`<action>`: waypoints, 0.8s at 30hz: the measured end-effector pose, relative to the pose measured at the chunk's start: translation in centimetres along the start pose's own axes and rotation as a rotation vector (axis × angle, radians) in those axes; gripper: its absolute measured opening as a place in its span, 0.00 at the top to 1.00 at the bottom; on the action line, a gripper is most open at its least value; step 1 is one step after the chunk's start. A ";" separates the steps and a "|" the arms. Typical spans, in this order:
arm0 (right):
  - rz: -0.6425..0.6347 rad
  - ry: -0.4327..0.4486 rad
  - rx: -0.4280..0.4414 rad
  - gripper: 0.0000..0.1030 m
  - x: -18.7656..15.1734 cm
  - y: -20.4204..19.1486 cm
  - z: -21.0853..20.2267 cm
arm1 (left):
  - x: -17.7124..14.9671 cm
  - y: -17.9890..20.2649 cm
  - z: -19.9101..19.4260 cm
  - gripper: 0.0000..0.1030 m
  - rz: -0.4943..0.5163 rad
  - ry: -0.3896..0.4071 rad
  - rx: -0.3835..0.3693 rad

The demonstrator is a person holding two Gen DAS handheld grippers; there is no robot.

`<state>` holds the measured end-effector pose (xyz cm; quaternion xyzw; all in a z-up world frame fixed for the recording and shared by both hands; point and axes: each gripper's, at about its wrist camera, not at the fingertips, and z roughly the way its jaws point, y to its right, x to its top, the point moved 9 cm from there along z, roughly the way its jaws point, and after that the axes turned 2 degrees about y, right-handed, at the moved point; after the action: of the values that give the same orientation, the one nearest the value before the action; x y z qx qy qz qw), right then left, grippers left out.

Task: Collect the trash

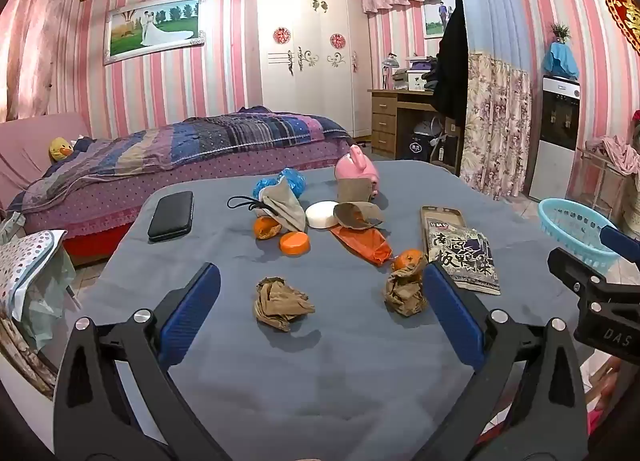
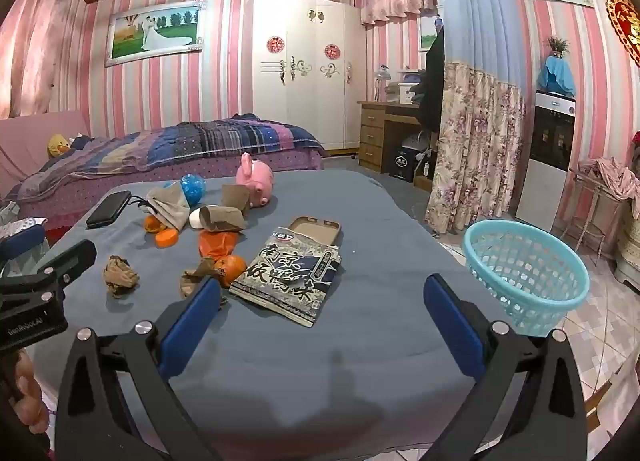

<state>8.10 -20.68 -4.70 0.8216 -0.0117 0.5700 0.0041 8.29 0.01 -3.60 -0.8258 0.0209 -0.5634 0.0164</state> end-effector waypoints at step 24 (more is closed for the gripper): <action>0.023 0.007 -0.013 0.04 0.1 0.9 -0.4 | 0.3 -0.2 -0.3 0.05 0.000 0.013 0.001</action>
<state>7.76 -21.60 -4.45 0.8192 -0.0246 0.5730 0.0028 8.09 0.21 -3.21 -0.8220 0.0209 -0.5689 0.0166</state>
